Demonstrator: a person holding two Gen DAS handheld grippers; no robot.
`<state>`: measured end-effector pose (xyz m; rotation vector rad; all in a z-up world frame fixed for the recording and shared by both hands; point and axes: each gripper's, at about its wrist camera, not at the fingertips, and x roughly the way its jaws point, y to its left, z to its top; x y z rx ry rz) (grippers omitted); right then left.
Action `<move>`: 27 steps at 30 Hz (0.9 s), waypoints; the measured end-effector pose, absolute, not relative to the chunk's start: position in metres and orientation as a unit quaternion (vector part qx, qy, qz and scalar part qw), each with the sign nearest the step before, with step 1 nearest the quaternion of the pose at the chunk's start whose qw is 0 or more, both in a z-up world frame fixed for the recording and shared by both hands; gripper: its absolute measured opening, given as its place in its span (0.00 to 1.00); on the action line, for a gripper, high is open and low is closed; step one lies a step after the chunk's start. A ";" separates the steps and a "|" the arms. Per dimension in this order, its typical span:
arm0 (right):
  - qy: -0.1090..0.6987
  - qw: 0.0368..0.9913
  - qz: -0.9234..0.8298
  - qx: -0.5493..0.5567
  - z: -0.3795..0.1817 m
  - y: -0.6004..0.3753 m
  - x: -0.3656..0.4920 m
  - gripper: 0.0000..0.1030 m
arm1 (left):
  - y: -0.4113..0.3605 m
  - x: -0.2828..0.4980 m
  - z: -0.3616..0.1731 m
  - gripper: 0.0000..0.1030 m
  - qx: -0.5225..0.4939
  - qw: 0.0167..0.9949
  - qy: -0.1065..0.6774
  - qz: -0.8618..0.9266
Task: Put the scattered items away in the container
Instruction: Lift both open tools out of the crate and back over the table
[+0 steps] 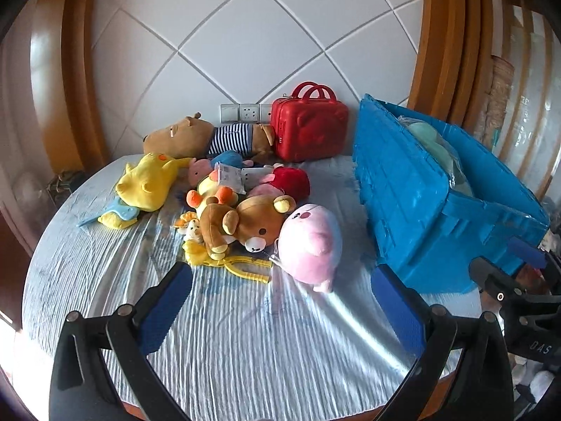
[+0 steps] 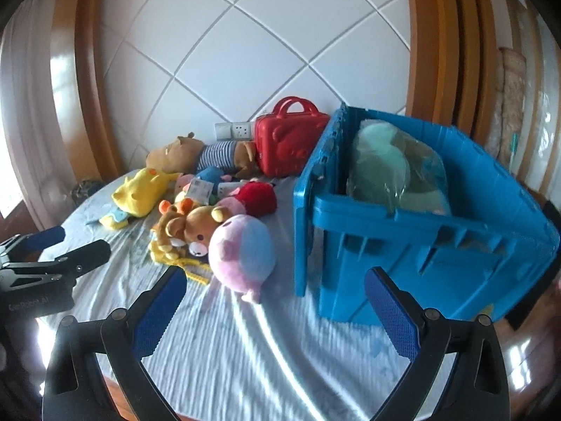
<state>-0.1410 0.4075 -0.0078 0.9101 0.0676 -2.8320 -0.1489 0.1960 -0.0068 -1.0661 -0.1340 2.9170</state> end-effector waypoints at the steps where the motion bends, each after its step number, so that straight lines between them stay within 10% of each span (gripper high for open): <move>1: 0.022 0.079 -0.949 0.304 -0.007 0.408 -0.142 1.00 | 0.196 -0.150 -0.007 1.00 -0.346 0.018 -0.043 0.937; 27: -0.008 0.019 -0.961 0.276 0.009 0.368 -0.100 1.00 | 0.162 -0.134 0.006 1.00 -0.344 0.052 0.028 0.937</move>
